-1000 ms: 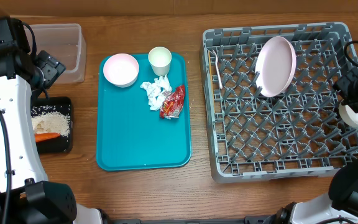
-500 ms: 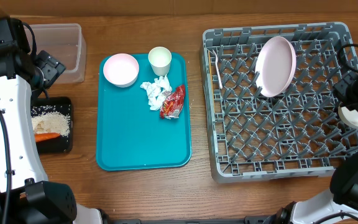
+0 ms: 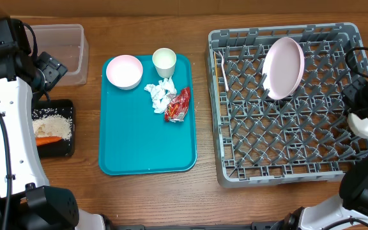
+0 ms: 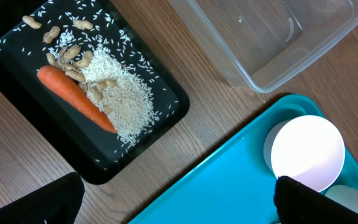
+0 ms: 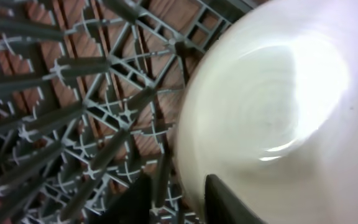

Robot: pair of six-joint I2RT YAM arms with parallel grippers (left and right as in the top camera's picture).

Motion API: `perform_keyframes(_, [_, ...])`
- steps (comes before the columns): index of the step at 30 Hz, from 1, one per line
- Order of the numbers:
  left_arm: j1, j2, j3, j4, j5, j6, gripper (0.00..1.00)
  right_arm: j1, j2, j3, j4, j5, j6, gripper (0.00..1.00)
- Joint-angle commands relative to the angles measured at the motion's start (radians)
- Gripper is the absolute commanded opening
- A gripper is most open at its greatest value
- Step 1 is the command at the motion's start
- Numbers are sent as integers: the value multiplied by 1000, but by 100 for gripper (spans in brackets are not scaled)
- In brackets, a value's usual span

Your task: Sort waste into correct bins and load items into the dishwasher rack

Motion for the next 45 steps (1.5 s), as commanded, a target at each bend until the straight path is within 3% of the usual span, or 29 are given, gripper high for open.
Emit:
perform_keyframes(1, [-3,3,-3,1,-13,5,100,-3,-1,22,-12,24,1,40])
perform_keyframes(32, [-3,3,-4,1,-13,5,100,-3,-1,-67,48,100,35,34])
perform_keyframes(39, [-3,3,-4,1,-13,5,100,-2,-1,-56,42,90,35,8])
perform_keyframes(41, [-3,3,-3,1,-13,5,100,-2,-1,-34,19,77,35,4])
perform_keyframes(45, [-3,3,-3,1,-13,5,100,-3,-1,24,-27,41,34,4])
